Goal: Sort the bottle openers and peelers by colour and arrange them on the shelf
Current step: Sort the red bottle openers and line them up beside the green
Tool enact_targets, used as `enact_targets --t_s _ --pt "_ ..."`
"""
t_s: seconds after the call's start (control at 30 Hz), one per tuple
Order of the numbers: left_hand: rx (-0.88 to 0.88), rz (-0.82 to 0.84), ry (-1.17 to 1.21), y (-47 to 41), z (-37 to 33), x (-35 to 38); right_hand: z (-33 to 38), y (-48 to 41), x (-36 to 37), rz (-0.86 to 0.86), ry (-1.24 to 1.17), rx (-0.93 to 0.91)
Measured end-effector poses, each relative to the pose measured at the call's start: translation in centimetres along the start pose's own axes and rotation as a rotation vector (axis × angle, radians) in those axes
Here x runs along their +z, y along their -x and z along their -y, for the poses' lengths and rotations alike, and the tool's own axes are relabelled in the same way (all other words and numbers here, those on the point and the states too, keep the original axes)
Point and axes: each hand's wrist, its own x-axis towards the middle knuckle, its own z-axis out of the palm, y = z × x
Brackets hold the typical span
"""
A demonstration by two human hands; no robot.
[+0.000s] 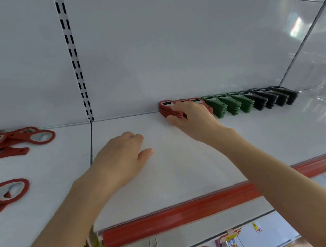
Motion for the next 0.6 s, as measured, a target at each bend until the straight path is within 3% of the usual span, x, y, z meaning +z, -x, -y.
enact_targets --t_s 0.2,0.6 --pt "-0.083 -0.275 0.027 4.7 2.4 -1.4 5.4 -1.6 1.3 0.105 -0.071 -0.171" --pt "-0.464 -0.407 -0.036 16.9 12.8 -3.9 18.4 -2.9 7.8 0.318 -0.106 -0.446"
